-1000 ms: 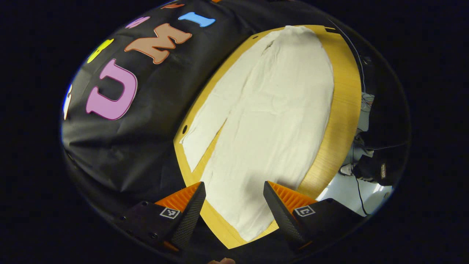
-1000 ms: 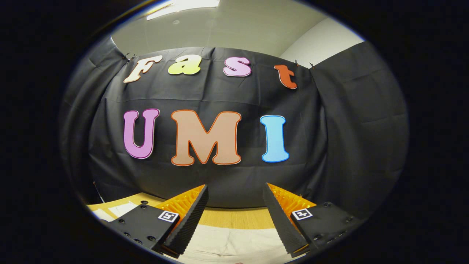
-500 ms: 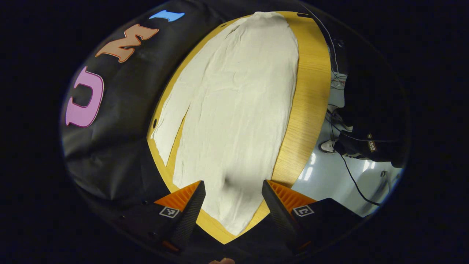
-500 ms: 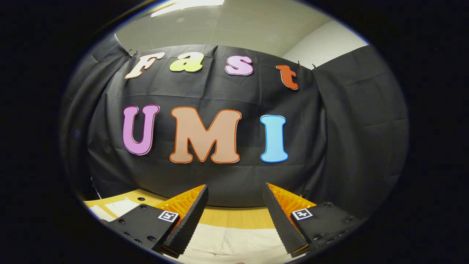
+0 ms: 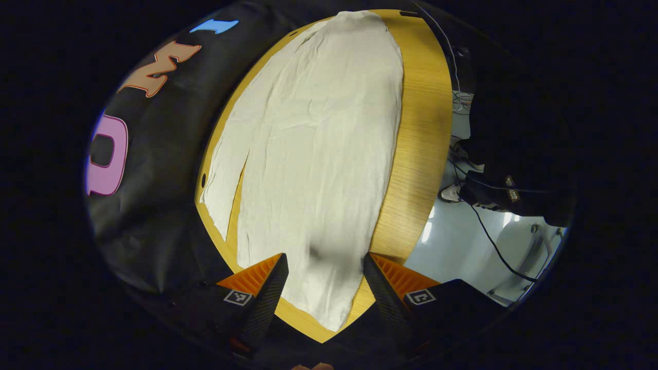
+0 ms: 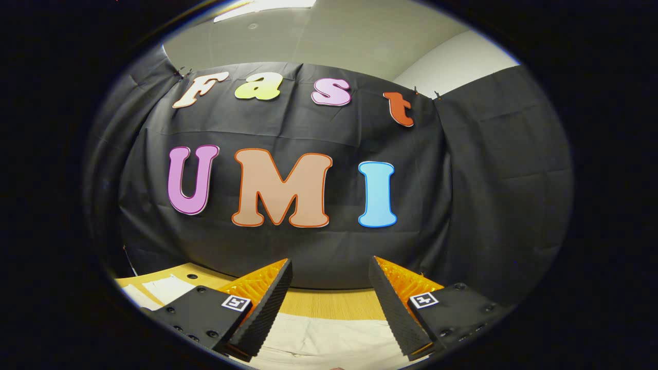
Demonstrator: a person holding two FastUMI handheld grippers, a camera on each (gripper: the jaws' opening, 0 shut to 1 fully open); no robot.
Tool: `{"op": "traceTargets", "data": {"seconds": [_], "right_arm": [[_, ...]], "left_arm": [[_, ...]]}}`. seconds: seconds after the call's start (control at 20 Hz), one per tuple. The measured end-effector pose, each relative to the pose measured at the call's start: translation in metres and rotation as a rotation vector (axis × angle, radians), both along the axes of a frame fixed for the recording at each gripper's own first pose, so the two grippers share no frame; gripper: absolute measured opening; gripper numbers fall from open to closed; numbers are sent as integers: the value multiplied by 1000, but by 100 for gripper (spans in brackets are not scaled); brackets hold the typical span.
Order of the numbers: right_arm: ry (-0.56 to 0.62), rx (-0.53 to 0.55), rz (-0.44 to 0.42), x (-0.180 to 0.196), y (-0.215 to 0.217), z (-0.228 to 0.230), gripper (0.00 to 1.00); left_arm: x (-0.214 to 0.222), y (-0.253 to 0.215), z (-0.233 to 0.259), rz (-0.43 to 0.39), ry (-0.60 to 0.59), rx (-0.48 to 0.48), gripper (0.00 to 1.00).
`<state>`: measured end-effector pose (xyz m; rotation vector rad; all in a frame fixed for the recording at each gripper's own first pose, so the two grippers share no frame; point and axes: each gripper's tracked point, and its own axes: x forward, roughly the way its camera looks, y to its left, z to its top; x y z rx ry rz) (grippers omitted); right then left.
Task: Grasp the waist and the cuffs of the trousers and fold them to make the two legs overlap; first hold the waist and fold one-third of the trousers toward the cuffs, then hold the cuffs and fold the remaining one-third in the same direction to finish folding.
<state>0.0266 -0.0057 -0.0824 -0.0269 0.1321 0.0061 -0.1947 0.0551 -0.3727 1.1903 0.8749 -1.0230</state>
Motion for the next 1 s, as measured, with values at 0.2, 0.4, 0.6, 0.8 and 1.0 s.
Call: {"op": "traceTargets", "data": {"seconds": [0.2, 0.4, 0.6, 0.8, 1.0], "right_arm": [[10, 2, -16, -3, -6, -4, 96], [19, -10, -26, -5, -13, -8, 96], [35, -36, -40, -9, -26, -14, 96], [83, -81, -29, -15, -38, -31, 96], [94, -216, 29, -25, -54, -40, 97]], "left_arm": [[17, -5, -6, -2, -19, 20, 88], [22, -7, -14, -5, -2, 38, 75], [17, -8, -20, 6, 9, 39, 34], [20, -8, -24, -1, -16, 51, 9], [20, -9, -24, 7, -50, 47, 1]]}}
